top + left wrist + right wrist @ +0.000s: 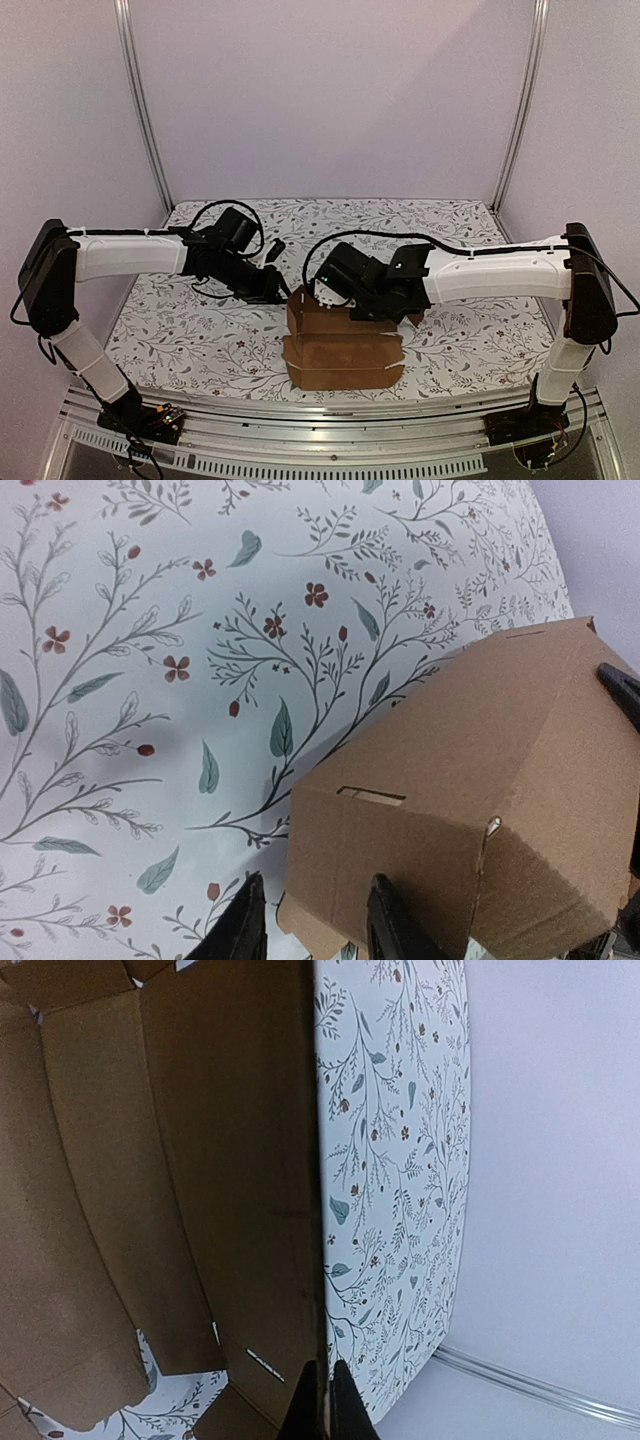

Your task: Fold the paper box

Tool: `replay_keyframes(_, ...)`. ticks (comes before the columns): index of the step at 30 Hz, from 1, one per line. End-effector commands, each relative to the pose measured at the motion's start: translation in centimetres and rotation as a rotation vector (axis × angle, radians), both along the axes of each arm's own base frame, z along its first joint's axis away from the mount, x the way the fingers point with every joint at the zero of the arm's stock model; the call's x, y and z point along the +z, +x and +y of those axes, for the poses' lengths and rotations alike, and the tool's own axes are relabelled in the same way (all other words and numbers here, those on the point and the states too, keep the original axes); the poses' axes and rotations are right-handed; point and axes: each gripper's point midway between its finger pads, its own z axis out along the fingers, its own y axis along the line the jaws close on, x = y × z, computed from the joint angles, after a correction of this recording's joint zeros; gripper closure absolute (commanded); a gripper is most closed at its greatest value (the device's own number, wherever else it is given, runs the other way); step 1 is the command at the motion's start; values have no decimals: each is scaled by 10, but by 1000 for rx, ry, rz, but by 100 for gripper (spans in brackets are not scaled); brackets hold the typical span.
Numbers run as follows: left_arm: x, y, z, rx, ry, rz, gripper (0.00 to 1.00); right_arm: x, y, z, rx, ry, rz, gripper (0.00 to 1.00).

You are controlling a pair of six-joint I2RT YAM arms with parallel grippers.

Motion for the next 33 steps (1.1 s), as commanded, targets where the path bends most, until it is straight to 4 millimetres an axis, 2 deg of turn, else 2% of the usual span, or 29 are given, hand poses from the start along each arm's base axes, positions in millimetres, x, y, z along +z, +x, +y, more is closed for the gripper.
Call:
replay_keyframes(1,-14,-8,5,11,37,5,67,-9,-4,3,-21,12,-38,100)
replay_keyframes(14,-29,-30,7,17,53,29,67,-18,-5,2,-44,-23,-170,100)
replay_keyframes(33,-26,-50,3,-7,54,-23,67,-29,-30,-5,-48,-80,-286,100)
